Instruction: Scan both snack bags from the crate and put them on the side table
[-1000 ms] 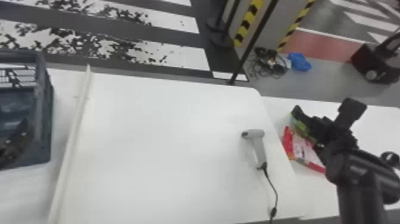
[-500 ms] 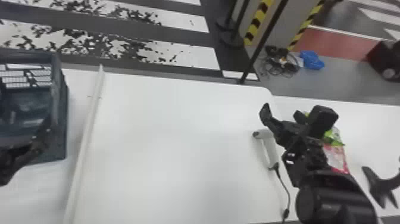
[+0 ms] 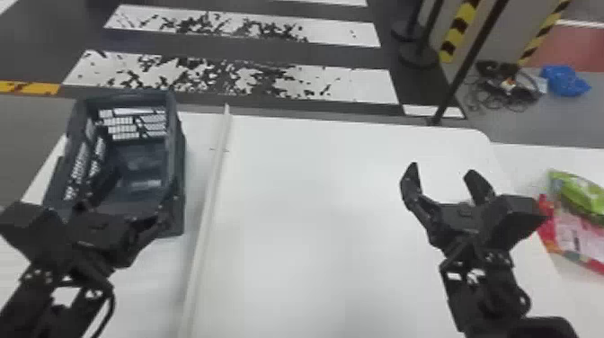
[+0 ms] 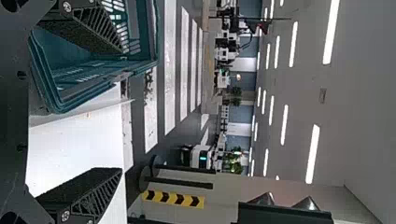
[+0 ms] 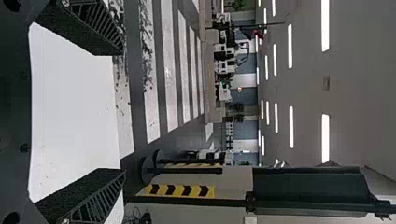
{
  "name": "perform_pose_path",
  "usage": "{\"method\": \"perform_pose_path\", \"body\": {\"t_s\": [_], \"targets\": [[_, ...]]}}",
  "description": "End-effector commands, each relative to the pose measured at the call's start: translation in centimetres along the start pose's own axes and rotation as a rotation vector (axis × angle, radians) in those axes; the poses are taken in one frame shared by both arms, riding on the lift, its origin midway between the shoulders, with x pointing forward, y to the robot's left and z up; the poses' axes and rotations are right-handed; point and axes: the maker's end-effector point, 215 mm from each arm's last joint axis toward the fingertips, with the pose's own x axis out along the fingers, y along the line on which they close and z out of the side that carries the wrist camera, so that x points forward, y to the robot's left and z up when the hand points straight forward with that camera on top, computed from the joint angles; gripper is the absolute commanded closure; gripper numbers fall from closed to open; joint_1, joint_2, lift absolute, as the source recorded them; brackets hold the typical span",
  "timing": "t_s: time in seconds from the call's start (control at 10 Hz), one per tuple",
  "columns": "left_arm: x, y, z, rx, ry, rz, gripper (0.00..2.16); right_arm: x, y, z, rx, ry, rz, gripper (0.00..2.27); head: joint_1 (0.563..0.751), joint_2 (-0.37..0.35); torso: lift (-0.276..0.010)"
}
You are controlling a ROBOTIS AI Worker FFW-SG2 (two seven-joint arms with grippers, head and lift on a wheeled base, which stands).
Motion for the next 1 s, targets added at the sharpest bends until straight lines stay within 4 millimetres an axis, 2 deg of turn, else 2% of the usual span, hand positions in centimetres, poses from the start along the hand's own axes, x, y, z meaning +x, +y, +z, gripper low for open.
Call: {"method": "perform_pose_path", "body": {"t_s": [0.0, 0.3, 0.5, 0.9], "targets": [[0.0, -0.3, -0.2, -0.002, 0.005, 0.001, 0.1, -1.1, 1.8, -1.4, 0.012, 0.018, 0.012, 0.03, 0.695, -0.057, -0.087], [-0.2, -1.5, -0.5, -0.016, 0.009, 0.003, 0.1, -2.6, 2.9, -2.7, 0.01, 0.04, 0.021, 0.03, 0.695, -0.028, -0.087], [0.0, -2.7, -0.3, -0.007, 0.015, -0.011, 0.1, -3.6, 3.7, -1.7, 0.003, 0.017, 0.027, 0.04, 0.695, -0.032, -0.087], [-0.7, -2.9, -1.3, -0.004, 0.051, -0.016, 0.1, -4.3, 2.7, -1.5, -0.01, 0.018, 0.01, 0.04, 0.695, -0.048, -0.087]]}}
